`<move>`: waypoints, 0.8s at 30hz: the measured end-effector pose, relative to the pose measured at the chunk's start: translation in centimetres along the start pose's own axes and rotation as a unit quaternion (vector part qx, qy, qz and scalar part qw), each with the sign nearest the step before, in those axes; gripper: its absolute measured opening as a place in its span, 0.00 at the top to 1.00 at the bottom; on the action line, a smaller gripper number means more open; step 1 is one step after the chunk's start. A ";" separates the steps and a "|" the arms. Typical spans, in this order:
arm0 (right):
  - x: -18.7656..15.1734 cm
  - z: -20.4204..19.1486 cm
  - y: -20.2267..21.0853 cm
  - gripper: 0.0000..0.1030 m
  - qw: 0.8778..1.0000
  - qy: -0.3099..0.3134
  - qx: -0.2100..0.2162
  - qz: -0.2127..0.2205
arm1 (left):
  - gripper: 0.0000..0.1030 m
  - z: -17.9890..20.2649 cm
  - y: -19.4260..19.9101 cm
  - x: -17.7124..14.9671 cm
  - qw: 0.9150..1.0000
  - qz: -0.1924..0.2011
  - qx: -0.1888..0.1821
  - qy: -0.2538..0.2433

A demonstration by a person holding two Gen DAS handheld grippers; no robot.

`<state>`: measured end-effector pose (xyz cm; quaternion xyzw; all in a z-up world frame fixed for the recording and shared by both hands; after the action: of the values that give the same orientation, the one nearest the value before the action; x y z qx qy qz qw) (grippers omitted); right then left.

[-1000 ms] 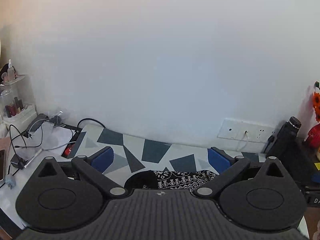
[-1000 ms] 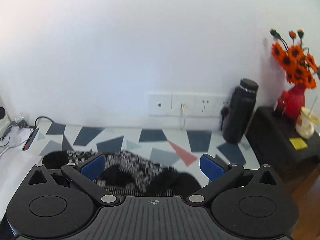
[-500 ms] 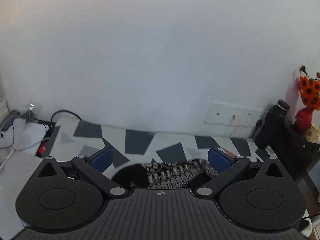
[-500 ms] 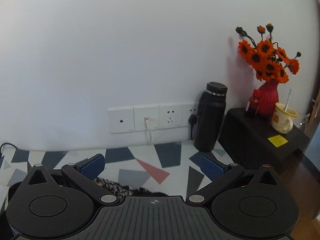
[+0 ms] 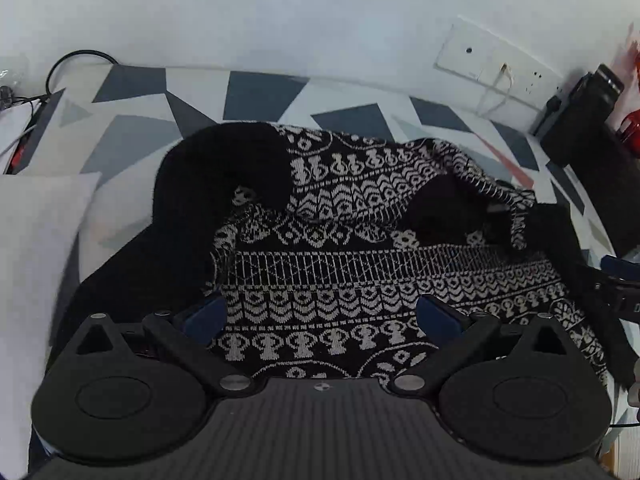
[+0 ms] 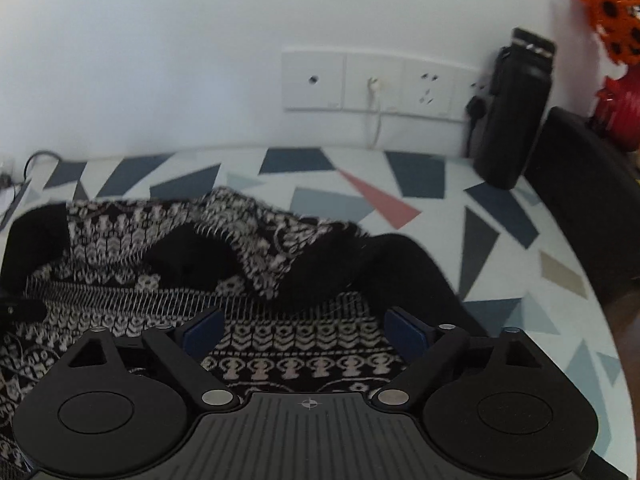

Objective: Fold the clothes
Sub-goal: 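Lower both grippers onto the sweater hem and close them on it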

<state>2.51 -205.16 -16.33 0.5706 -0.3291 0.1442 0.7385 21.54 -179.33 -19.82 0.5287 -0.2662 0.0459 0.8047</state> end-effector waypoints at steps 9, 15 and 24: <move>0.4 -2.3 -6.2 0.26 0.995 0.095 -0.030 0.008 | 0.01 1.4 -4.6 0.6 0.995 0.037 0.052 -0.074; 0.8 -2.0 -8.0 0.30 0.991 0.132 -0.032 0.007 | 0.04 2.4 -6.2 0.7 0.994 0.054 0.058 -0.073; 2.0 -0.1 -7.7 0.83 0.993 0.105 -0.031 0.052 | 0.97 2.8 -6.1 4.5 0.995 0.087 0.033 -0.036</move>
<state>8.59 -207.77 -20.80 0.5116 -0.2833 0.2311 0.7776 26.45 -185.34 -21.90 0.5311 -0.3383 0.1050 0.7697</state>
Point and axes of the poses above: each gripper's, at about its wrist camera, not at the fingertips, and y roughly against the way its jaws point, z to its right, x to its top, the point moved 1 cm from there along -y, roughly the way its jaws point, and after that the axes turned 12 degrees about y, right-handed, at the moved point
